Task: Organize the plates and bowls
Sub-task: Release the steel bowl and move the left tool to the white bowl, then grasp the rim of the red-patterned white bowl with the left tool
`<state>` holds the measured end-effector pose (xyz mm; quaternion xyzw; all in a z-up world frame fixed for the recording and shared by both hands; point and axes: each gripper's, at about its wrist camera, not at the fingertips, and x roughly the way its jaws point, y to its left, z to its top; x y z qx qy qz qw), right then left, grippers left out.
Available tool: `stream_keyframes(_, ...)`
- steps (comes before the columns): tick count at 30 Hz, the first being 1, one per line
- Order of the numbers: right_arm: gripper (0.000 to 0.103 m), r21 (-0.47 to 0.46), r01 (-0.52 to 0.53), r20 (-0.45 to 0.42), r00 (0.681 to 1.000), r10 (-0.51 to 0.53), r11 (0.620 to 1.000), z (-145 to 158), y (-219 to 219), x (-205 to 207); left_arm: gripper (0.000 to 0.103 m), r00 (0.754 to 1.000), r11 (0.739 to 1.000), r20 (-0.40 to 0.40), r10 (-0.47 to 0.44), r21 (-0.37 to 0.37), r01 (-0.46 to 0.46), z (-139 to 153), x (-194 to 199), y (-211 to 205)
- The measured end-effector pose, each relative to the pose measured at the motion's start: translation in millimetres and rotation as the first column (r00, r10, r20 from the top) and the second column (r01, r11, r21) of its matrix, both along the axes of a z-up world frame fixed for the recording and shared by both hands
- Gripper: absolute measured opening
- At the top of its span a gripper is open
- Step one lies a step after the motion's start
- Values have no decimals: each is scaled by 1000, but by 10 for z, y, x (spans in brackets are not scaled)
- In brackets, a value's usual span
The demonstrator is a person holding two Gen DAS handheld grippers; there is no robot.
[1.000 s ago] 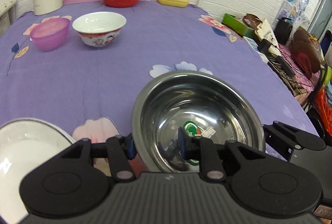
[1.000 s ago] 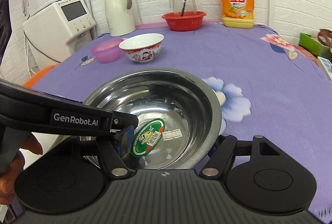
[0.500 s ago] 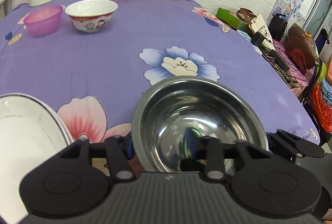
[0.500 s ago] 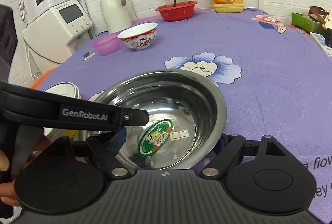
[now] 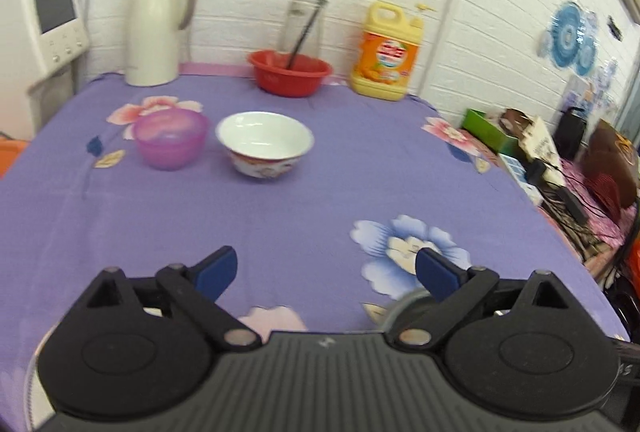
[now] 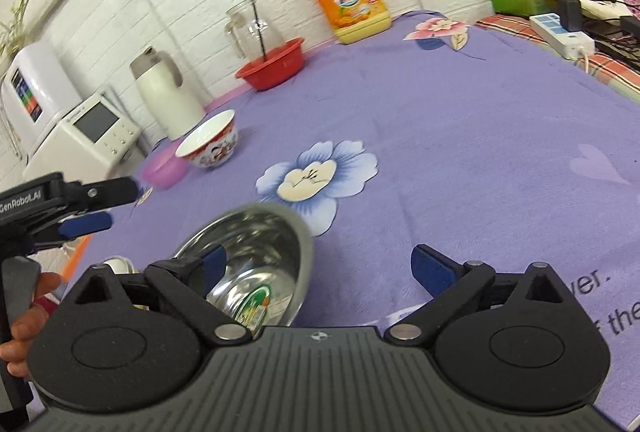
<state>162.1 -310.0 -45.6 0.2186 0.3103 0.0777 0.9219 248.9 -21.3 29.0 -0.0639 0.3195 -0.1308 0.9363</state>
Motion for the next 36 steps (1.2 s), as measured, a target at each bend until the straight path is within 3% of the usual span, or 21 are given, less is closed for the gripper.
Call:
stream_keyframes(5, 103, -36, 4, -17, 1000, -4, 999, 145, 41, 217, 97, 997, 998, -37, 67, -6, -67, -81, 165, 318)
stream_keyframes(8, 103, -63, -65, 40, 997, 68, 996, 253, 128, 301, 97, 994, 996, -65, 90, -7, -90, -135, 280, 449)
stream_keyframes(11, 103, -168, -122, 89, 986, 138, 978, 370, 286, 438, 97, 992, 994, -66, 110, 18, -109, -180, 374, 506)
stream_keyframes(14, 103, -267, -191, 67, 974, 216, 944, 405, 432, 655, 97, 993, 993, -39, 115, 36, -114, -196, 444, 551)
stream_keyframes(19, 103, -278, -278, 0, 957, 290, 919, 445, 569, 1074, 97, 993, 992, -15, 120, 41, -119, -149, 646, 600)
stream_keyframes(28, 103, -291, -356, -13, 930, 368, 888, 572, 772, 1839, 97, 993, 992, -19, 120, 36, -119, -155, 1156, 598)
stream_keyframes(32, 103, -301, -374, -16, 922, 387, 877, 603, 881, 2162, 97, 991, 992, -52, 121, -26, -123, -212, 1462, 619)
stream_keyframes(36, 103, -312, -391, -29, 915, 403, 866, 570, 1027, 2472, 97, 978, 971, -130, 164, -152, -183, -317, 1792, 713)
